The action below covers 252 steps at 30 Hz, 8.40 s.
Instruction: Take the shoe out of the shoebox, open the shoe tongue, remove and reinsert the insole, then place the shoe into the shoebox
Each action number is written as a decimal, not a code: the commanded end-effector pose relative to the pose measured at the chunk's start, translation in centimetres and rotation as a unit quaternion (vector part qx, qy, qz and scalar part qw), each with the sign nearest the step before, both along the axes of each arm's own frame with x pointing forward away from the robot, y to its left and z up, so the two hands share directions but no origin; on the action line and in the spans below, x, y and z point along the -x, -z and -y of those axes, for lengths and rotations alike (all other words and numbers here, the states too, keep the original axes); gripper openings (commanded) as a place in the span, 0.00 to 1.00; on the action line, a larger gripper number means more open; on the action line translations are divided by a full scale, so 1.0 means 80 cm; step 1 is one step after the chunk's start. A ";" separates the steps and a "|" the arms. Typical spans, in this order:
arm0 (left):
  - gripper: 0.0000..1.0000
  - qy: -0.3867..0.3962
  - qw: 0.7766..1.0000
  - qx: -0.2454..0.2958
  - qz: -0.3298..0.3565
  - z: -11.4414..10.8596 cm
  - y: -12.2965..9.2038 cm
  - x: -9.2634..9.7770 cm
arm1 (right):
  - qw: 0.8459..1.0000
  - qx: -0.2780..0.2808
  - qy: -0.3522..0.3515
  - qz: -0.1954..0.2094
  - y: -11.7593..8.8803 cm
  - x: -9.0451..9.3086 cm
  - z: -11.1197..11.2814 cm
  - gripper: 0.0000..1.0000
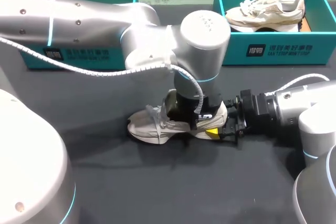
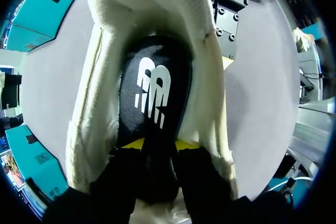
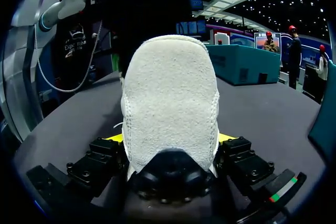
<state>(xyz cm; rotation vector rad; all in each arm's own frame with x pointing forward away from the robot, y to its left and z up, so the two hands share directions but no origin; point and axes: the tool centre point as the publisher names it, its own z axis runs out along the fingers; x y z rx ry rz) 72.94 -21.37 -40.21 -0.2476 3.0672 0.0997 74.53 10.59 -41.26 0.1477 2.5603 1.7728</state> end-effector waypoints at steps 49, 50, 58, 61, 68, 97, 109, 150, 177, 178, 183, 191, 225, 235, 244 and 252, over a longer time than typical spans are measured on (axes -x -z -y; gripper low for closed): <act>0.00 0.017 0.959 0.261 -0.111 -0.027 -0.034 -0.004 | 1.000 0.001 -0.001 0.000 0.001 0.003 -0.002 0.00; 0.00 0.018 0.958 0.265 -0.108 -0.026 -0.037 -0.003 | 1.000 0.001 -0.001 0.000 0.001 0.003 -0.002 0.00; 0.00 0.034 0.953 0.291 -0.082 -0.018 -0.062 0.004 | 1.000 0.001 -0.001 0.000 0.001 0.003 -0.002 0.00; 0.00 0.037 0.950 0.303 -0.069 -0.017 -0.074 0.005 | 1.000 0.001 -0.001 0.000 0.001 0.003 -0.002 0.00; 0.00 0.038 0.948 0.316 -0.035 -0.008 -0.095 0.001 | 1.000 0.001 -0.001 0.000 0.001 0.003 -0.002 0.00; 0.61 0.013 0.970 0.234 0.069 0.057 -0.113 -0.008 | 1.000 0.001 -0.001 0.000 0.001 0.003 -0.002 0.00; 0.55 -0.002 0.960 0.230 0.160 0.062 -0.128 0.007 | 1.000 0.001 -0.001 0.000 0.001 0.003 -0.002 0.00; 0.43 -0.006 0.928 0.288 0.236 0.086 -0.090 -0.029 | 1.000 0.001 -0.001 0.000 0.001 0.003 -0.002 0.00; 0.00 -0.005 0.925 0.368 0.088 0.102 -0.142 -0.024 | 1.000 0.001 -0.001 0.000 0.001 0.003 -0.002 0.00; 0.00 -0.009 0.924 0.373 0.079 0.104 -0.150 -0.025 | 1.000 0.001 -0.001 0.000 0.001 0.003 -0.002 0.00; 0.00 -0.011 0.916 0.399 0.040 0.116 -0.177 -0.029 | 1.000 0.001 -0.001 0.000 0.001 0.003 -0.002 0.00; 0.00 0.012 0.885 0.464 -0.046 0.143 -0.224 -0.029 | 1.000 0.001 -0.001 0.000 0.001 0.003 -0.002 0.00; 0.00 0.050 0.750 0.646 -0.129 0.061 -0.371 0.031 | 1.000 0.001 -0.001 0.000 0.001 0.003 -0.002 0.00; 0.00 0.009 0.747 0.654 -0.115 0.001 -0.442 0.059 | 1.000 0.001 -0.001 0.000 0.001 0.003 -0.002 0.00; 0.00 0.009 0.747 0.654 -0.115 0.001 -0.442 0.059 | 1.000 0.001 -0.001 0.000 0.001 0.003 -0.002 0.00; 0.00 -0.027 0.703 0.698 -0.137 -0.016 -0.475 0.084 | 1.000 0.001 -0.001 0.000 0.001 0.003 -0.002 0.00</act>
